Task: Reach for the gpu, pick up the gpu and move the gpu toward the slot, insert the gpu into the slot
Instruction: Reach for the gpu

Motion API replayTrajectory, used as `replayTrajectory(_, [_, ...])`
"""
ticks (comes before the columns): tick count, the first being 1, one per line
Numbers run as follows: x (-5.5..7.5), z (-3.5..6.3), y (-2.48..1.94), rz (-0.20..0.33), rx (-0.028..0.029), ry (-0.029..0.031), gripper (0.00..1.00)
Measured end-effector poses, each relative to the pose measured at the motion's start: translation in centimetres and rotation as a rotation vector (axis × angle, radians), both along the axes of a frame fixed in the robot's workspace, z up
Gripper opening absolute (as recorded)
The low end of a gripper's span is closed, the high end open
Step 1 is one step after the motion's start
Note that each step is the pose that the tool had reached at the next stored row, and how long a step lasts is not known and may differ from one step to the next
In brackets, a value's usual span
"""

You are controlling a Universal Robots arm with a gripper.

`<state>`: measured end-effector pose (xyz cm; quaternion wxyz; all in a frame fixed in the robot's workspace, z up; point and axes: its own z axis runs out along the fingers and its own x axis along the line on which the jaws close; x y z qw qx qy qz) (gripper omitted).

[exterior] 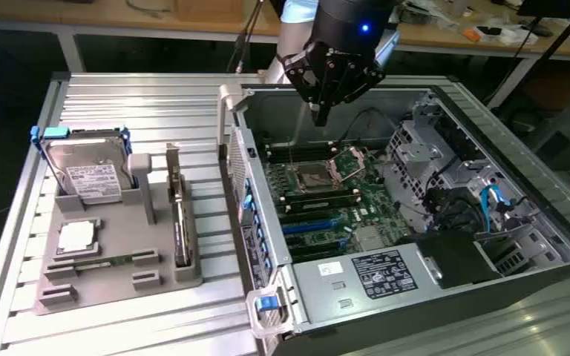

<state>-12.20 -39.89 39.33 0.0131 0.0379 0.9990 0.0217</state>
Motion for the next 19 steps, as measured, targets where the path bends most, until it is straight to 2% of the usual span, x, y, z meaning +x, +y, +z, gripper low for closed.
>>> replayTrajectory(12, [-1.9,0.0,0.0,0.0,0.0,0.0,0.11])
replayTrajectory(19, [-3.5,0.0,0.0,0.0,0.0,0.0,0.11])
